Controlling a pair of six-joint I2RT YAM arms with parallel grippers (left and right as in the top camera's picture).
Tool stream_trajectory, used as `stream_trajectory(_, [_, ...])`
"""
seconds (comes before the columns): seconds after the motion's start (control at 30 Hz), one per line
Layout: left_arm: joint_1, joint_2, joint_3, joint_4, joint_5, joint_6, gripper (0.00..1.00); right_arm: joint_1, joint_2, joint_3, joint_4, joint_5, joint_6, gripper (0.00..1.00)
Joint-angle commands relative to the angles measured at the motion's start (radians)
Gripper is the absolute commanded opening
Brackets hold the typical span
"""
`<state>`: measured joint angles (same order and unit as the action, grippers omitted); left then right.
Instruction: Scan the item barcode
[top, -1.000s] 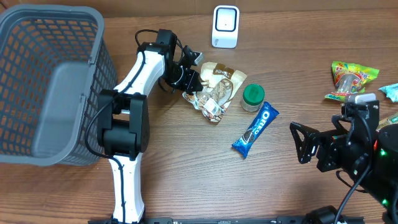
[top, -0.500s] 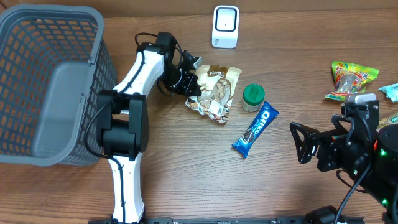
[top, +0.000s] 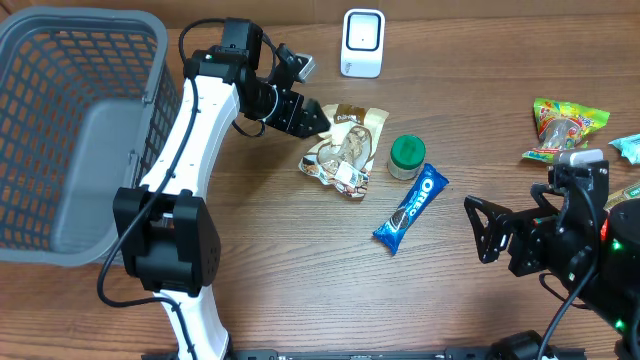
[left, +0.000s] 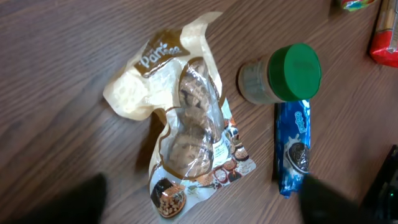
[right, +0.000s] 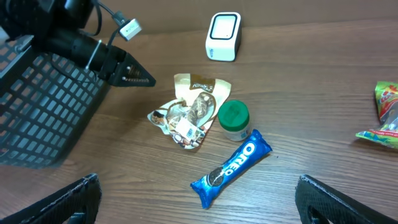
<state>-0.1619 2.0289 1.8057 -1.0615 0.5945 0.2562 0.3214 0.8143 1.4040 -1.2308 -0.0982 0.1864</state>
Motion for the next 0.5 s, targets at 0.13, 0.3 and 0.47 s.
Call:
stream_trajectory(0.13, [0.006, 0.011, 0.004, 0.015, -0.06, -0.07, 1.0, 0.004, -0.004, -0.037, 0.021, -0.117, -0.004, 1.0])
stream_trajectory(0.3, [0.006, 0.011, 0.002, 0.017, -0.06, -0.069, 1.0, 0.004, -0.004, -0.248, 0.183, -0.285, -0.004, 1.0])
stream_trajectory(0.47, [0.006, 0.011, -0.012, 0.033, -0.067, -0.069, 1.0, 0.004, 0.003, -0.491, 0.5, -0.552, -0.003, 1.0])
